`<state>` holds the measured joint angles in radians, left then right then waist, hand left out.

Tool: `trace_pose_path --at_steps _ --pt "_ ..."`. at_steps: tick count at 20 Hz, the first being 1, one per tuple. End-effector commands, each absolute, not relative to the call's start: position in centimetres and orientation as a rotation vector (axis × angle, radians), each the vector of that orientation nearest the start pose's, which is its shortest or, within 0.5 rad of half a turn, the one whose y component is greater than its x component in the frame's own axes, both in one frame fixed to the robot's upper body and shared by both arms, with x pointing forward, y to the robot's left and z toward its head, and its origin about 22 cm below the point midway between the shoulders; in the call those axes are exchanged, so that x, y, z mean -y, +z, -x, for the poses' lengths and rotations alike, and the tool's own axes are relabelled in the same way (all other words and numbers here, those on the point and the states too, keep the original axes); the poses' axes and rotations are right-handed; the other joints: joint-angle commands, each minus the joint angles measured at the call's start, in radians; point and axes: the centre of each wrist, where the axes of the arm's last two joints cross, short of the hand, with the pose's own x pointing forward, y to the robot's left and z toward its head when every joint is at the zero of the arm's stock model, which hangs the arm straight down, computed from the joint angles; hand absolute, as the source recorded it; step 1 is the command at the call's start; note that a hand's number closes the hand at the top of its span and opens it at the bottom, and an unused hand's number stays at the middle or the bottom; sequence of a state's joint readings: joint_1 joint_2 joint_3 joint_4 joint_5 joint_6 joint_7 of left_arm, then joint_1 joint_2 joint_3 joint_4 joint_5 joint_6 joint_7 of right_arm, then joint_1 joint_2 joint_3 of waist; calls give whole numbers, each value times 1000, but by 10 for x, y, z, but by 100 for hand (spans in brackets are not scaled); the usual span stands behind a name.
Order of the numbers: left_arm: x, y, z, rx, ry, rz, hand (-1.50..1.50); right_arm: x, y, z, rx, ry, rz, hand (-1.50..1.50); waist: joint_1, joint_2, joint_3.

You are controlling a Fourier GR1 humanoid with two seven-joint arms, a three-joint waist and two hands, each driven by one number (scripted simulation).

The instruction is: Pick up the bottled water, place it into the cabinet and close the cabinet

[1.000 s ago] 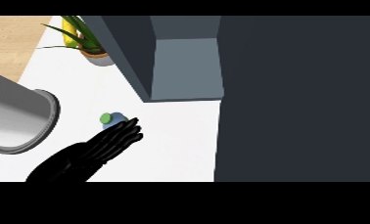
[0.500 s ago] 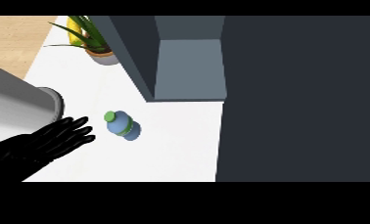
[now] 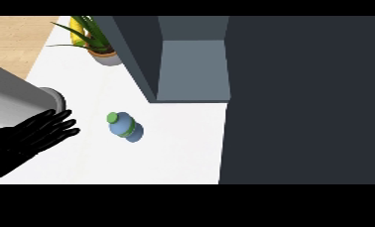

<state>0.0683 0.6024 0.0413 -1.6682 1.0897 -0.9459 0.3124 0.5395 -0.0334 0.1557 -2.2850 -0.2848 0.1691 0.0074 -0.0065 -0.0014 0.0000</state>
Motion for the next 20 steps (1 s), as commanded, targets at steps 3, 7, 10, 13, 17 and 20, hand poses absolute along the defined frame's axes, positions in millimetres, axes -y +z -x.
trace_pose_path --at_steps 3,7,10,13,17,20 --pt "-380 66 -241 1425 -549 996 -150 214 90 -98 1814 -58 -294 -150 -4 0 0" --pt "-388 48 -253 1455 -494 966 -150 242 75 -109 1802 -53 -298 -150 -2 1 0" --pt "-391 51 -261 1462 -480 902 -150 222 74 -97 1834 -72 -315 -150 -5 0 0" --pt "-379 43 -285 1441 -512 897 -150 221 63 -113 1823 -67 -311 -150 -5 2 0" --pt "-386 34 -298 1468 -527 906 -150 243 61 -112 1818 -62 -330 -150 -7 3 -1" --pt "-363 33 -298 1480 -562 858 -150 248 66 -95 1806 -40 -310 -150 -7 2 0"
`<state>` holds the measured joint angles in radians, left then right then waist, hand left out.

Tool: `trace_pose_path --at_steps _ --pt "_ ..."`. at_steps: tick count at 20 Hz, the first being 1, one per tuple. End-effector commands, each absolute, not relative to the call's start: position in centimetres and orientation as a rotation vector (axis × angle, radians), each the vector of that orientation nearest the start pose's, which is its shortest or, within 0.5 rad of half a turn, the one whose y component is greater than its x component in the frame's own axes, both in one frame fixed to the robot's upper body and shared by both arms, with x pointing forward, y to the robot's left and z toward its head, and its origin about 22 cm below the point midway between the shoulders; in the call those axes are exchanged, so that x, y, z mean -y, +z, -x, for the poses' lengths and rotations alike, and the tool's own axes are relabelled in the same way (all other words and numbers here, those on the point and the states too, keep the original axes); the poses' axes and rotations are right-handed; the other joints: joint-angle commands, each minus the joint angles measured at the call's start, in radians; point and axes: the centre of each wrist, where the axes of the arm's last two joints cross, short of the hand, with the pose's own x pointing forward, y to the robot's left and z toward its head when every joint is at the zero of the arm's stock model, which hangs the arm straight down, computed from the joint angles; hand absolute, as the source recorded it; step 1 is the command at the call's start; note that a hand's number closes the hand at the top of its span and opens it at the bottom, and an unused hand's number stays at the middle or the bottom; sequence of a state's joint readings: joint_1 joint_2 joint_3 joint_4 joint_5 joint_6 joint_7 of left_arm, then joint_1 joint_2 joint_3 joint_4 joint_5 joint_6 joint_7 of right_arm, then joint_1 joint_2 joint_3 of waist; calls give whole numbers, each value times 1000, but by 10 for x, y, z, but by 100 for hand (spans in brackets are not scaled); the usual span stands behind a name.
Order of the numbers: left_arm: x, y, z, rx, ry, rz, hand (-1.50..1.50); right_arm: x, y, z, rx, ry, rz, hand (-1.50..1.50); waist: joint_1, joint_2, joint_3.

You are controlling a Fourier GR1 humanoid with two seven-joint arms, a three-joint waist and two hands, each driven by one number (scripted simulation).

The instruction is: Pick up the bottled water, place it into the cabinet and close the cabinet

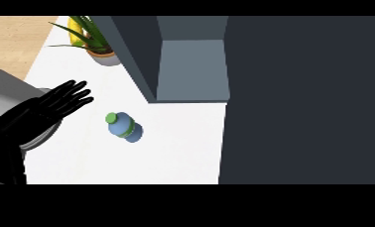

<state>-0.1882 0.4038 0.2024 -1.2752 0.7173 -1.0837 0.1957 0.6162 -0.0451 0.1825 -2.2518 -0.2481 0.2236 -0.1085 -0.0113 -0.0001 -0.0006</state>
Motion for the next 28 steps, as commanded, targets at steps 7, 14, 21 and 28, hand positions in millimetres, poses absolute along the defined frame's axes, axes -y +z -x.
trace_pose_path --at_steps 7,14,21,28 --pt "-359 0 -310 1425 -577 840 -150 233 65 -89 1814 -36 -325 -150 -9 3 -1" --pt "-356 -28 -318 1362 -533 779 -150 224 53 -97 1833 -49 -328 -150 -17 7 -2" --pt "-337 -61 -315 1277 -519 782 -150 224 70 -86 1832 -34 -347 -150 -22 8 -3" --pt "-308 -74 -331 1235 -481 793 -150 225 68 -94 1821 -37 -365 -150 -33 15 -3"
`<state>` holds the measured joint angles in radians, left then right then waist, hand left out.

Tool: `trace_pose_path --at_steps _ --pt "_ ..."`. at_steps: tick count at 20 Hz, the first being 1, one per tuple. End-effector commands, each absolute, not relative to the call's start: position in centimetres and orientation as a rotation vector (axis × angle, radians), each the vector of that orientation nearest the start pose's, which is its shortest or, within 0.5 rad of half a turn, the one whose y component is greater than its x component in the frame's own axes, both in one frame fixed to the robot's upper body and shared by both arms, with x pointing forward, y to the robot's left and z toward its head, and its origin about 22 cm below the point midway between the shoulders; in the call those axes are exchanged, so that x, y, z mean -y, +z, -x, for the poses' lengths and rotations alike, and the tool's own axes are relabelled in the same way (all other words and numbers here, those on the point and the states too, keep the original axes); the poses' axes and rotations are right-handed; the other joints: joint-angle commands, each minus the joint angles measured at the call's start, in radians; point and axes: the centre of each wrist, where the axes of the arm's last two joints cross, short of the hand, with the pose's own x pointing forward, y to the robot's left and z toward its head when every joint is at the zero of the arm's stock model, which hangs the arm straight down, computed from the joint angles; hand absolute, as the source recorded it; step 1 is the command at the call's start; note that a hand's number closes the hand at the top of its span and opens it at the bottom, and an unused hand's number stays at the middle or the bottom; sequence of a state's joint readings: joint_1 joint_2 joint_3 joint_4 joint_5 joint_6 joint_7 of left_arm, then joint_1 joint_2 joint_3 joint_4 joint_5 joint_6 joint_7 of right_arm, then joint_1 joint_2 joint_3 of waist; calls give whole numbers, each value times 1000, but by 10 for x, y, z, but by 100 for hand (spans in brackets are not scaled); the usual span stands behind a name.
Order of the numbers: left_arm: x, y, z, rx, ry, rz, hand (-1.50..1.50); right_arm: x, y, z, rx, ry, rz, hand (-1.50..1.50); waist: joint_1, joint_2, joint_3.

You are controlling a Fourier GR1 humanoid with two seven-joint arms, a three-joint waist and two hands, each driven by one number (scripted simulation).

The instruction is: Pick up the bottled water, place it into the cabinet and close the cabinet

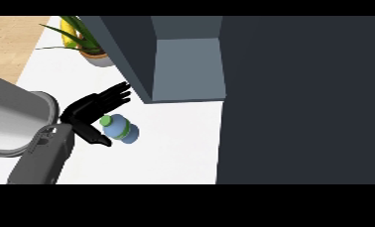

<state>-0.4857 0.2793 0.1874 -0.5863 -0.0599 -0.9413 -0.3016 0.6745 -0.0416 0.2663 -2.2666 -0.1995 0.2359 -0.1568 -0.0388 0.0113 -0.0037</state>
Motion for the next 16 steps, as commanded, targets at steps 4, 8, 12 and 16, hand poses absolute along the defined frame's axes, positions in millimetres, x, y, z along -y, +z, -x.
trace_pose_path --at_steps 4,8,12,16 --pt "-316 -84 -318 1257 -475 816 -150 228 67 -83 1827 -31 -347 -150 -1 -2 0" --pt "-317 -87 -319 1233 -488 832 -150 233 74 -91 1842 -18 -361 -150 3 1 0" --pt "-295 -104 -311 1224 -456 825 -150 220 63 -92 1818 -31 -372 -150 -5 5 -2" --pt "-303 -108 -307 1190 -427 878 -150 223 56 -99 1809 -22 -383 -150 0 6 -1"
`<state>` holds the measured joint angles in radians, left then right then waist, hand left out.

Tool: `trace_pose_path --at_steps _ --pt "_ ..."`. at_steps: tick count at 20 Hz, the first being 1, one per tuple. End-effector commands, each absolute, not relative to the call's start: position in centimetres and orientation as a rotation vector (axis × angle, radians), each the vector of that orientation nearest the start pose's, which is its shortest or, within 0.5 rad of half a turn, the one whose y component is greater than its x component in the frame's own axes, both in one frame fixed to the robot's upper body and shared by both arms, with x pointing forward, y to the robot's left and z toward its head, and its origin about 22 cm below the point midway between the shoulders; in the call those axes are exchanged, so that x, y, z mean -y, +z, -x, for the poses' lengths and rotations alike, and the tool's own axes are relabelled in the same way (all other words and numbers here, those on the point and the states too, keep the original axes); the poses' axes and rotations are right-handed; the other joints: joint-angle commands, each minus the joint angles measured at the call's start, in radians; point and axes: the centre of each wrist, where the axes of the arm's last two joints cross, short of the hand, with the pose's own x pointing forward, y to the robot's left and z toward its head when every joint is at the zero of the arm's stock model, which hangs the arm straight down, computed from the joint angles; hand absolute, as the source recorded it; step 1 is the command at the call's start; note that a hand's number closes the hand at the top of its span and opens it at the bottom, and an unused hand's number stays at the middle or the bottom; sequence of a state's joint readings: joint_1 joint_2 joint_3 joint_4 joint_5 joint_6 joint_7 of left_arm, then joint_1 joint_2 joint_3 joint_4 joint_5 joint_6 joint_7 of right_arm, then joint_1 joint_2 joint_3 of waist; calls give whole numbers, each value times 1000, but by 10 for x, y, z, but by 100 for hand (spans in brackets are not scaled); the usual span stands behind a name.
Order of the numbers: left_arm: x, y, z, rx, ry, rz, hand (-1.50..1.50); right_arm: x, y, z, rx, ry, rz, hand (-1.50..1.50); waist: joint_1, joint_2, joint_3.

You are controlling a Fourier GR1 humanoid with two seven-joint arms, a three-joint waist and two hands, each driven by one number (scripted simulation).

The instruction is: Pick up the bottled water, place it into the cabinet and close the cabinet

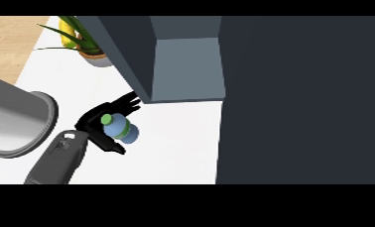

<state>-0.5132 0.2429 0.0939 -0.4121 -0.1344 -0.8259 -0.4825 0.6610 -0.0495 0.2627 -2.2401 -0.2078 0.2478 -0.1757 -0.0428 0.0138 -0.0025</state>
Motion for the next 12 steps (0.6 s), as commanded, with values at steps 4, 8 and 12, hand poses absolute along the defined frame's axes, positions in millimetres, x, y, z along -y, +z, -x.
trace_pose_path --at_steps 4,8,12 --pt "-281 -123 -297 1155 -410 934 -150 223 59 -97 1835 -31 -367 -150 -4 3 -3" --pt "-279 -120 -304 1094 -421 951 -150 222 61 -101 1824 -27 -379 -150 -9 8 -4" --pt "-255 -125 -305 1080 -395 991 -150 219 57 -97 1808 -17 -384 -150 -4 -1 -2"
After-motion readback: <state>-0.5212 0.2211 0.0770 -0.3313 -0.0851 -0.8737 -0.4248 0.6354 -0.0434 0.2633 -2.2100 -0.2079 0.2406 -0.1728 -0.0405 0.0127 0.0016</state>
